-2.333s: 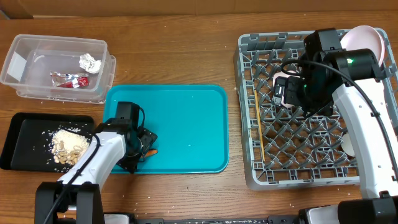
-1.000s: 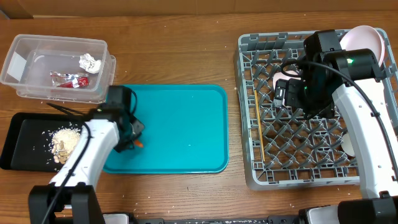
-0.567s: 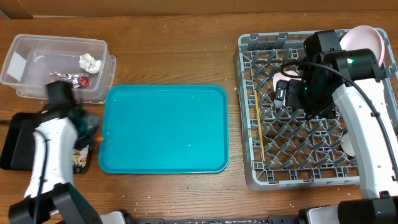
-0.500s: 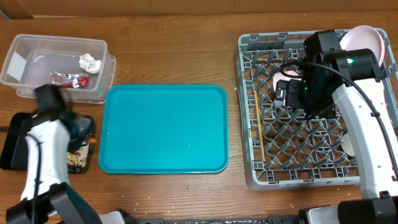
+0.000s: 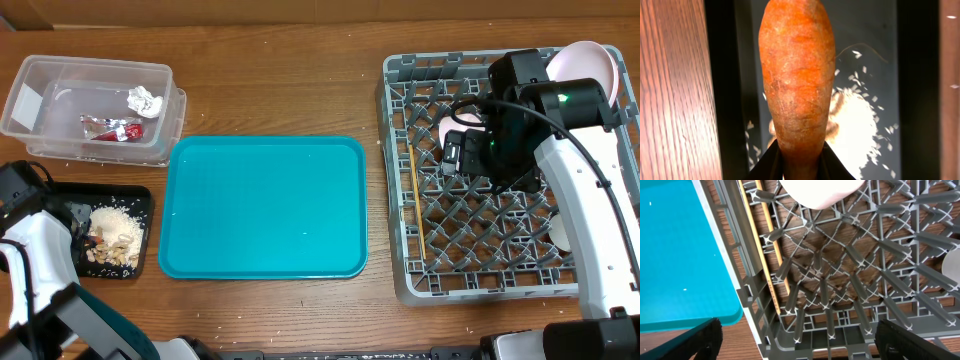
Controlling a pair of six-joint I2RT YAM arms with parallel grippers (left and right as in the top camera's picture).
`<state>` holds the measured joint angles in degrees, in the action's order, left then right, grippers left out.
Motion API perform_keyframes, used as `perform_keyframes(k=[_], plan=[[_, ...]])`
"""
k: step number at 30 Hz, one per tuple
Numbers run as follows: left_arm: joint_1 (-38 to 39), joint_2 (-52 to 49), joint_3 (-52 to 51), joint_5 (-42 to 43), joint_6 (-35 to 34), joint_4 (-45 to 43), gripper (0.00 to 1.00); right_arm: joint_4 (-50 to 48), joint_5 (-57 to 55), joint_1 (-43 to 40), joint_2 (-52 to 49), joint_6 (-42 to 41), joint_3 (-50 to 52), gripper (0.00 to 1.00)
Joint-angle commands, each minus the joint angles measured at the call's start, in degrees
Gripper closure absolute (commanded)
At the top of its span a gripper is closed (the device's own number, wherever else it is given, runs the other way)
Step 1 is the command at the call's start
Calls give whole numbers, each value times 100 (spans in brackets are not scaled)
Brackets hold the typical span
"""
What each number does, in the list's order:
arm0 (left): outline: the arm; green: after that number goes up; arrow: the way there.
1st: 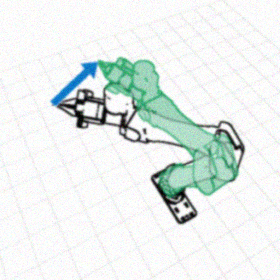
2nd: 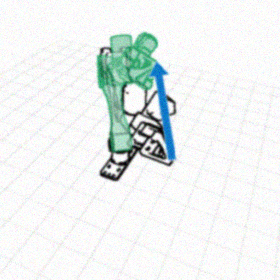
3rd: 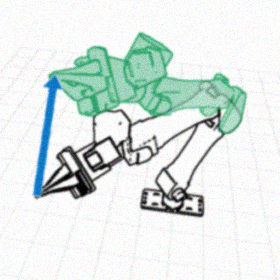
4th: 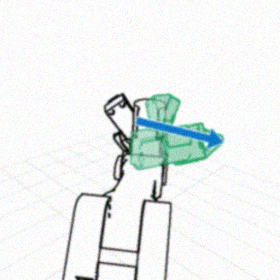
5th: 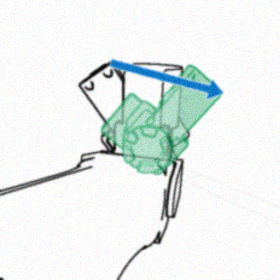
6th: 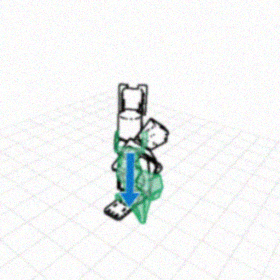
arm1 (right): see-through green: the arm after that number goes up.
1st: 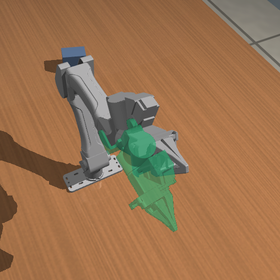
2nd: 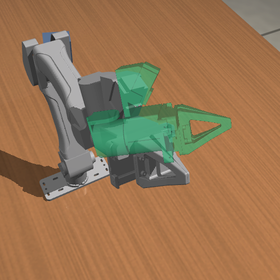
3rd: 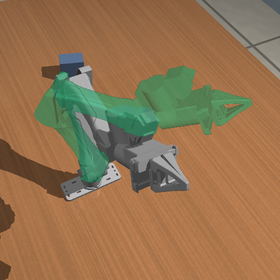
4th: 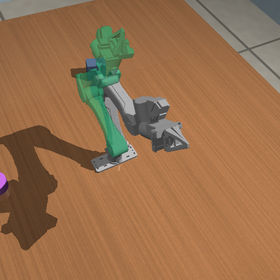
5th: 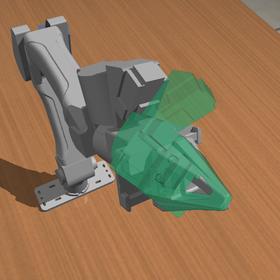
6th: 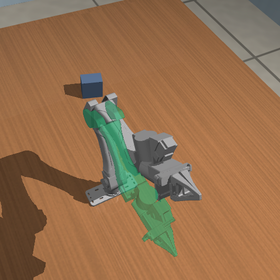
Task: Sort waste into correct bins and load items into the dishwasher
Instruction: 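Release the carrot on the black tray and lift the left gripper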
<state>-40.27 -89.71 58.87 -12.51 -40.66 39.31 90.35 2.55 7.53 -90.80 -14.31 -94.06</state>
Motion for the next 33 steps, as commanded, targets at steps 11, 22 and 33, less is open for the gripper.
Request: perform_keyframes(k=[11, 22, 33], plan=[[-33, -802, 107, -313, 376, -295, 87, 4, -7, -13, -7, 83, 4, 0], [-26, -831, 109, -286, 654, -326, 51, 20, -11, -13, -7, 85, 4, 0], [269, -79, 643, 1215, 1294, -170, 33, -393, 13, -13, -7, 85, 4, 0]])
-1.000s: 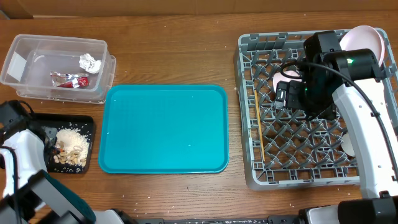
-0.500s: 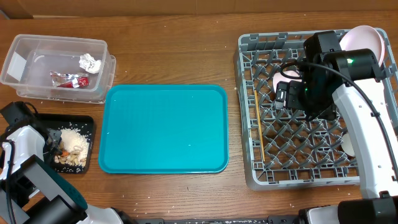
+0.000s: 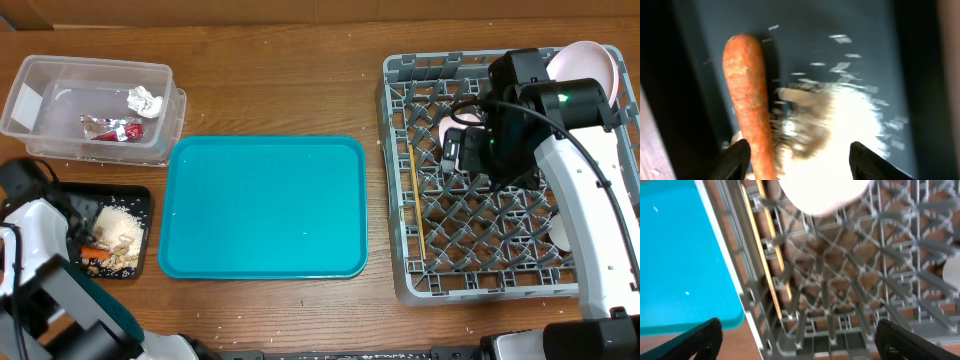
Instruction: Sort waste into correct bins and load items into the dishwasher
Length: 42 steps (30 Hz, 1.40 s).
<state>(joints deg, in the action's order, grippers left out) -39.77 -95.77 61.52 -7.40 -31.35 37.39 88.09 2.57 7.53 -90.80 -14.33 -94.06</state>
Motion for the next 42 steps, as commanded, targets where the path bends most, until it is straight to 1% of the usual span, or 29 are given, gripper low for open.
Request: perform_keyframes(k=[1, 2, 4, 6, 8, 11, 14, 17, 19, 21, 25, 29, 33, 38, 40, 42], plan=[[352, 645, 442, 791, 472, 33, 33, -313, 24, -13, -7, 87, 4, 0], [516, 765, 498, 857, 619, 46, 33, -492, 61, -13, -7, 92, 4, 0], [933, 988, 623, 968, 1021, 105, 37, -938, 216, -13, -7, 94, 4, 0], [1429, 1152, 789, 1069, 1569, 321, 36, -1484, 496, -13, -7, 223, 4, 0], [1950, 1211, 1060, 1032, 1987, 911, 32, -2041, 839, -13, -7, 450, 4, 0], [2544, 1204, 1458, 1021, 2116, 2085, 27, -2465, 994, -13, -7, 616, 0, 0], [2868, 1204, 1751, 1117, 2109, 3394, 22, -2190, 988, -15, -7, 717, -9, 0], [2922, 1224, 1893, 1113, 2111, 4472, 20, -1482, 675, -26, -7, 710, -9, 0], [2907, 1292, 1888, 1108, 2114, 4916, 19, -1062, 492, -26, -4, 708, -9, 0], [2907, 1427, 1882, 1110, 2194, 5132, 19, -782, 492, -26, 7, 708, -7, 0], [2909, 2044, 1735, 1257, 2371, 5075, 18, -612, 496, -24, 197, 684, 13, 0], [2909, 2973, 1388, 1338, 2404, 4682, 16, -909, 466, -24, 743, 599, 280, 0], [2909, 4146, 802, 1497, 2500, 4085, 12, -1552, 348, -24, 1692, 444, 1097, 0], [2909, 5707, 131, 1493, 2494, 3368, 8, -2365, 52, -24, 3250, 448, 2339, 0], [2909, 6199, -50, 1491, 2411, 3193, 0, -2511, -76, -24, 3722, 450, 2605, 0], [2909, 6544, -149, 1451, 2264, 3128, 0, -2507, -208, -24, 4100, 450, 2743, 0]])
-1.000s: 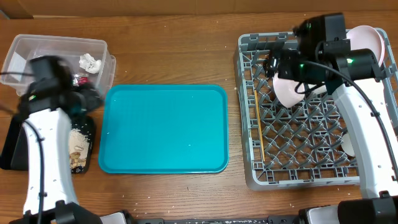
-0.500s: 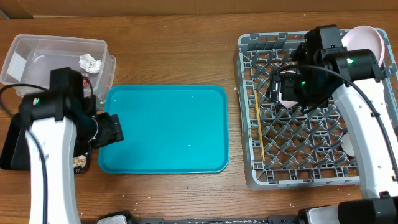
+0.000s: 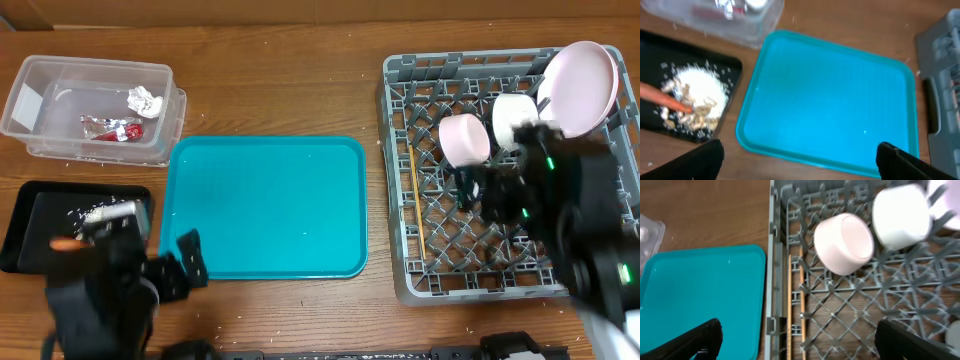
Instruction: Sort waste into correct bins and load items into the dishwasher
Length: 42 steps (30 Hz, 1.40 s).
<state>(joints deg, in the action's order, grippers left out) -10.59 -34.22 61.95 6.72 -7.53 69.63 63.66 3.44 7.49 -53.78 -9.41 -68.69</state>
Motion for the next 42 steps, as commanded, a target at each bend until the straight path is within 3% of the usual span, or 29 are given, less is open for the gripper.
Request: perform_keyframes(k=[1, 5, 31, 37, 42], plan=[[-9, 496, -201, 42, -203, -96, 0, -17, -293, -20, 535, -42, 221, 0], [-11, 619, -201, 42, -452, -92, 0, 11, -293, -20, 841, -42, 221, 0], [-9, 616, -201, 37, -448, -39, 0, 7, -350, -52, 942, -37, 236, 0], [-9, 616, -201, 37, -448, -39, 0, -400, -339, -341, 1746, -22, 697, 0], [-9, 616, -201, 37, -448, -39, 0, -1578, -337, -501, 2850, 109, 1853, 0]])
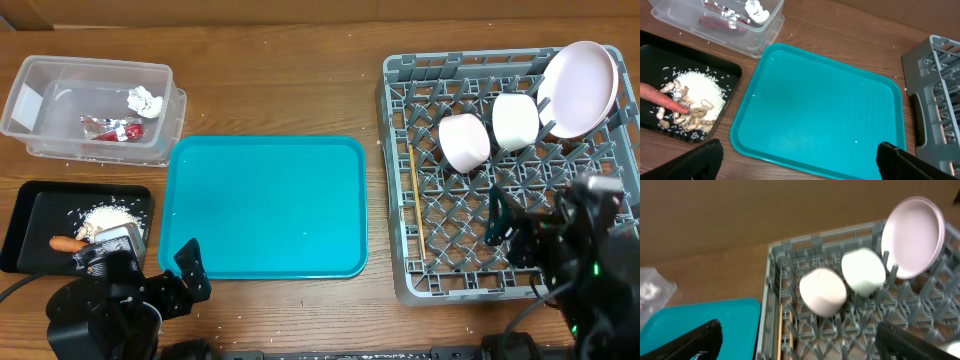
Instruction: Sort waste into correct bins and load items into the dishwasher
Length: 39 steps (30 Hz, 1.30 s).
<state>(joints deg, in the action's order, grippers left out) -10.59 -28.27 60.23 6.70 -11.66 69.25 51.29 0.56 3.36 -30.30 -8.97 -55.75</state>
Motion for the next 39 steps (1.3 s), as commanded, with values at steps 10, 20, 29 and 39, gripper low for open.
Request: perform_keyframes(k=[10, 20, 29, 39], plan=[[-11, 22, -28, 39, -35, -2, 0, -2920, 81, -92, 2527, 44, 3145, 0], [-11, 22, -28, 39, -35, -2, 0, -4872, 33, -120, 3014, 199, 4710, 0], [-9, 22, -28, 39, -35, -2, 0, -4793, 157, -125, 3016, 264, 5528, 0], [-9, 22, -28, 37, -35, -2, 0, -4671, 337, -122, 3014, 411, 5528, 0]])
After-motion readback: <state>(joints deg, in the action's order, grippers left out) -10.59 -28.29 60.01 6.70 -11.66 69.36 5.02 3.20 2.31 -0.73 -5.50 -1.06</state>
